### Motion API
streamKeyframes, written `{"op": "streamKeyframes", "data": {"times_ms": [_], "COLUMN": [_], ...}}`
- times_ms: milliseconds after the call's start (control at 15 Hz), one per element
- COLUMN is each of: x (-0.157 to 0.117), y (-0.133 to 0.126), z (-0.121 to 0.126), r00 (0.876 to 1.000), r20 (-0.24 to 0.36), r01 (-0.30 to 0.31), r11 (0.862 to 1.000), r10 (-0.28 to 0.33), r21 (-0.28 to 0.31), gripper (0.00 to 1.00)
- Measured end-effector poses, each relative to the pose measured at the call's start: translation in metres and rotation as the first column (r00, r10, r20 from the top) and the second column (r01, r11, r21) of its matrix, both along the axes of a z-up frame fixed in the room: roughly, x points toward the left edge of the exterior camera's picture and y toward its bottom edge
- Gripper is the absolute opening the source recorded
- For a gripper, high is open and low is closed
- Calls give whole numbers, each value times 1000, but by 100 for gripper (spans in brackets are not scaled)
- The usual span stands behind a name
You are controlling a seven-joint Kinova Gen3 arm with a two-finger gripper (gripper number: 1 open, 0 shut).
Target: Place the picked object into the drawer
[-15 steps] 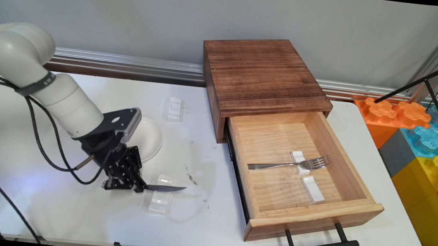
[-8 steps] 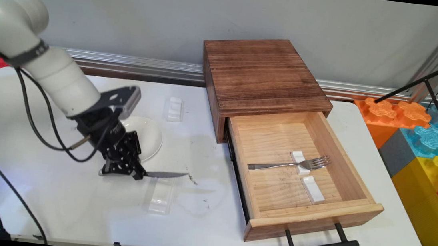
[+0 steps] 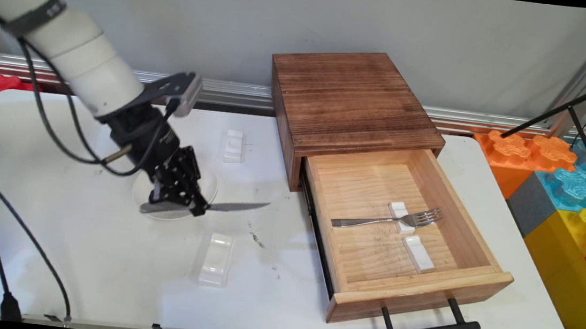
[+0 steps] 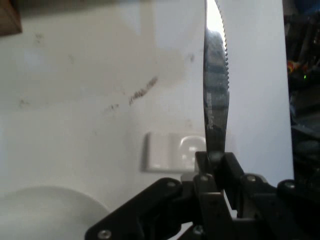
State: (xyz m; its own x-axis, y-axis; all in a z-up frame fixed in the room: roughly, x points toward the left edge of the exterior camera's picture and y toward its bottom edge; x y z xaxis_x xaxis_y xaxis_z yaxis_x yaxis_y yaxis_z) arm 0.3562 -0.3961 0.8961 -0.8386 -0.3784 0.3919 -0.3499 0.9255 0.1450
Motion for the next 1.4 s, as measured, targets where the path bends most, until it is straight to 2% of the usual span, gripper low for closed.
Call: {"op": "streamKeyframes", "data": {"times_ms": [400, 600, 1000, 1400], "x": [-44, -68, -139, -202], "y": [-17, -22, -37, -54], "z": [45, 58, 72, 67], "r00": [999, 998, 997, 996], "r20": [-17, -30, -70, -87], "r01": [-46, -57, -27, 2], "r11": [999, 998, 1000, 1000], "r10": [47, 58, 28, -3], "r21": [14, 21, 16, -11], "gripper": [0, 0, 0, 0]}}
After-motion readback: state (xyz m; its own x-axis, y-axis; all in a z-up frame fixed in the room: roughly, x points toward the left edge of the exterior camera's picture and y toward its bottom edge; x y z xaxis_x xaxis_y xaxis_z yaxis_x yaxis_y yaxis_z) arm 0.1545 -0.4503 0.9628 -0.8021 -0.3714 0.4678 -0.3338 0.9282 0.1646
